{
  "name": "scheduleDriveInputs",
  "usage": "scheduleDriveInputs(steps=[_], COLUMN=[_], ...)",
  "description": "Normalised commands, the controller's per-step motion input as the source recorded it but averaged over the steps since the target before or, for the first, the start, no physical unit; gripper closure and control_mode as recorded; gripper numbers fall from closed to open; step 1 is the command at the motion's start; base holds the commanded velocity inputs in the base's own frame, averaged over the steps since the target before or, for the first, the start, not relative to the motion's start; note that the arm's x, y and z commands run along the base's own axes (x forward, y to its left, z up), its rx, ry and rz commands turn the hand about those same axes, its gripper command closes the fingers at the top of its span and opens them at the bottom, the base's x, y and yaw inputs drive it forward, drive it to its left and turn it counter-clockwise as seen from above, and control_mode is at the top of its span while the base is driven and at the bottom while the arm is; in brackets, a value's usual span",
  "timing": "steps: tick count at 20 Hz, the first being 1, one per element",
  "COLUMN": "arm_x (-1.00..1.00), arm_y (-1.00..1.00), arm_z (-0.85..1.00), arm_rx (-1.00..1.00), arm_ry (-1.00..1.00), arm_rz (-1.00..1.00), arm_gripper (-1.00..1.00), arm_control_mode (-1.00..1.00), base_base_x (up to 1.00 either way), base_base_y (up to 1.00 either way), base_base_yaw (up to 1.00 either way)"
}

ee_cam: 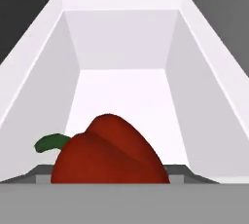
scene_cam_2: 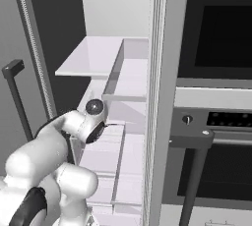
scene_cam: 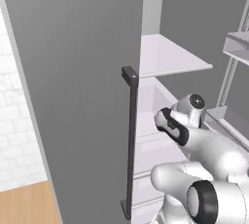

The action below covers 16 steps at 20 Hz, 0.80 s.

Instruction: Place one bell pepper and one chicken drumstick in each tupperware on the nearby counter, to pack two identical lunches.

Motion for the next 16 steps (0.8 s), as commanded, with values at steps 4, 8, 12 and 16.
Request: scheduleDriveInputs(steps=[4,8,12,16], arm_x=[-0.89,-0.87,-0.88,-0.79], arm_y=[0.0,0.0,0.0,0.04], arm_z=[1.0,1.0,1.0,1.0], arm_rx=[0.0,0.0,0.01,0.0], arm_ry=[0.0,0.02,0.2,0.25], arm_rz=[0.0,0.0,0.0,0.0], arm_gripper=[1.0,1.0,1.0,1.0], arm_control_mode=[-1.0,-1.0,-1.0,-1.0], base_base_x=[0.0,0.0,0.0,0.0], base_base_y=[0.0,0.0,0.0,0.0], base_base_yaw=[0.0,0.0,0.0,0.0])
